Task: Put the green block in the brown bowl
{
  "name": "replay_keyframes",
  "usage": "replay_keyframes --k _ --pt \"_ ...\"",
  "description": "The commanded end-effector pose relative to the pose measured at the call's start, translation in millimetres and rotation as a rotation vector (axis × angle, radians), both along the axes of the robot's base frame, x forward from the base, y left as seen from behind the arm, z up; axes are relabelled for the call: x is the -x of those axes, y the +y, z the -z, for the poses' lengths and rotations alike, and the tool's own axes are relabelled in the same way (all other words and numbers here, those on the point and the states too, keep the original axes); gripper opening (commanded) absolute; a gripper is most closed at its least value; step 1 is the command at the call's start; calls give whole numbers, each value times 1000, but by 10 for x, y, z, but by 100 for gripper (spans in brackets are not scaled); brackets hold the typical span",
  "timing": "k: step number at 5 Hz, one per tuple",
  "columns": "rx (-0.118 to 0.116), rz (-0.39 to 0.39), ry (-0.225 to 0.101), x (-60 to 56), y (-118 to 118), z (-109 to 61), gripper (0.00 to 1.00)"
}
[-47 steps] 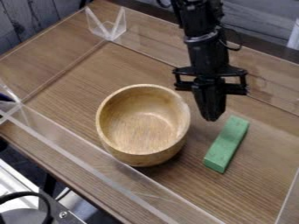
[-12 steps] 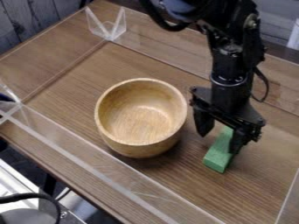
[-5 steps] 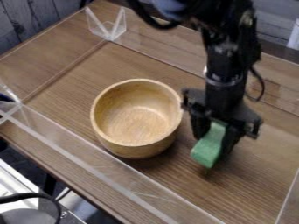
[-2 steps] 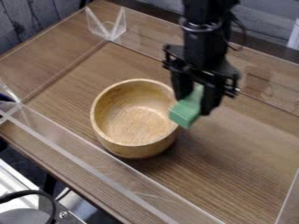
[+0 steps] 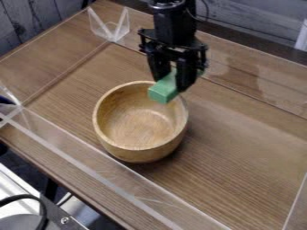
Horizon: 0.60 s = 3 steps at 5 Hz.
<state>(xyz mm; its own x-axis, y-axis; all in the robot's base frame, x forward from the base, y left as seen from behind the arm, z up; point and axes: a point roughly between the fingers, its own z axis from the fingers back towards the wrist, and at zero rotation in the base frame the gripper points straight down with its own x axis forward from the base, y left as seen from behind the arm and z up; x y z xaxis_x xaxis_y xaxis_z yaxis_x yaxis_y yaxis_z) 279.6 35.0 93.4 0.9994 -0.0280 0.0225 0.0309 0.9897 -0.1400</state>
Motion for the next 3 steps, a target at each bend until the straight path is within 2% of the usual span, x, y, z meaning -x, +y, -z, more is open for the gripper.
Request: replay_keyframes --k 1,2,3 --pt "-38 1 -82 -41 243 -105 0" --pt "-64 19 -103 99 426 -6 0" --pt "-72 7 -131 -24 296 -6 0"
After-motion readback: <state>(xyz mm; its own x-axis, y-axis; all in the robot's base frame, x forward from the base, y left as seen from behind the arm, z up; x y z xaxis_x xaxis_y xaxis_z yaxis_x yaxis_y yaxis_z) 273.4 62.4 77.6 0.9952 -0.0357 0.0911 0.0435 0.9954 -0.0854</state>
